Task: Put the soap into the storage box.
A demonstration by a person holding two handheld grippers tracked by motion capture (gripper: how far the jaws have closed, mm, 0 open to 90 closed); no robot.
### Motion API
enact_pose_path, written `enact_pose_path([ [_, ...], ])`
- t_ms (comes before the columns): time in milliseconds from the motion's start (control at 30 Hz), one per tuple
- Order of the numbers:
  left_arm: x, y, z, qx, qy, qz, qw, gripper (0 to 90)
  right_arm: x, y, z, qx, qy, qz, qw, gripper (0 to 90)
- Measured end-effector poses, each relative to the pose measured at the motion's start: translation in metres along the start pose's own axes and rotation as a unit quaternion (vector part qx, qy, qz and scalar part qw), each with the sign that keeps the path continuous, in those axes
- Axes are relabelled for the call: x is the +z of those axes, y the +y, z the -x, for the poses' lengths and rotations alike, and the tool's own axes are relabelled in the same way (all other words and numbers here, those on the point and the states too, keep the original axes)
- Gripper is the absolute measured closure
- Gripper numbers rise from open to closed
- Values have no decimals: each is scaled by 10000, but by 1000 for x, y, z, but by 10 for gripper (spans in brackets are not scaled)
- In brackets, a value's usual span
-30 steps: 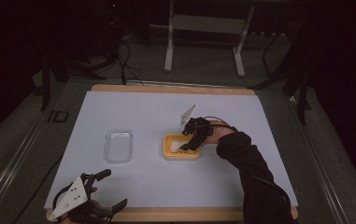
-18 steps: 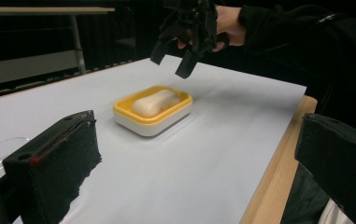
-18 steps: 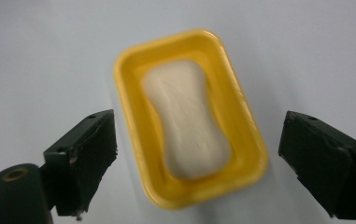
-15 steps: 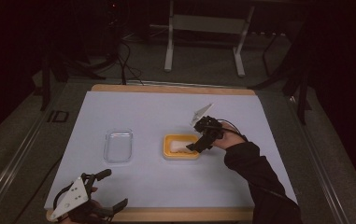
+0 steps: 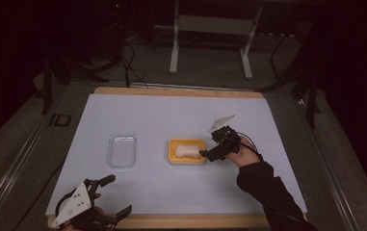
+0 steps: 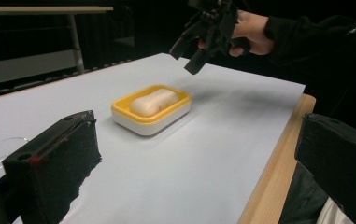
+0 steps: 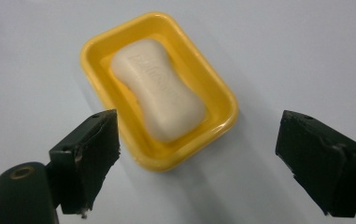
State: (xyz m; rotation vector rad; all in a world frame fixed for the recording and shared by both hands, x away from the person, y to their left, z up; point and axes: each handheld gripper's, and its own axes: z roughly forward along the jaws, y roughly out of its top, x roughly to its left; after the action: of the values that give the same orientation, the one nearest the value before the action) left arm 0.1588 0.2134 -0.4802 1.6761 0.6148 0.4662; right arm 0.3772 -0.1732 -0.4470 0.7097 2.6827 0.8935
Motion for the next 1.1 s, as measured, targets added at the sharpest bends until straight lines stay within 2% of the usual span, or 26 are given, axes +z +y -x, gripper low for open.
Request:
enact_pose_path([
  [233,0,0,0,-4,-1,0,10000,1,-12,-15,-16,84,-222,227,9995,134],
  [400,0,0,0,17,-9,-15,10000,1,-16,-28,-25,113,-502,322,9982,134],
  [467,0,0,0,22,-13,-20,10000,1,-17,-33,-27,157,-515,380,9978,134],
  [533,0,0,1,26,-23,-25,10000,1,-18,-38,-29,222,-425,430,9979,134],
  [800,0,0,1,32,-31,-36,10000,1,-20,-57,-40,274,-653,512,9962,135],
  [967,0,0,2,43,-33,-57,10000,1,-21,-68,-45,407,-611,582,9956,134],
  [1033,1,0,2,51,-35,-69,10000,1,-23,-72,-48,427,-739,663,9941,134],
  [1100,1,0,2,55,-42,-70,10000,1,-25,-76,-50,496,-741,699,9936,134],
])
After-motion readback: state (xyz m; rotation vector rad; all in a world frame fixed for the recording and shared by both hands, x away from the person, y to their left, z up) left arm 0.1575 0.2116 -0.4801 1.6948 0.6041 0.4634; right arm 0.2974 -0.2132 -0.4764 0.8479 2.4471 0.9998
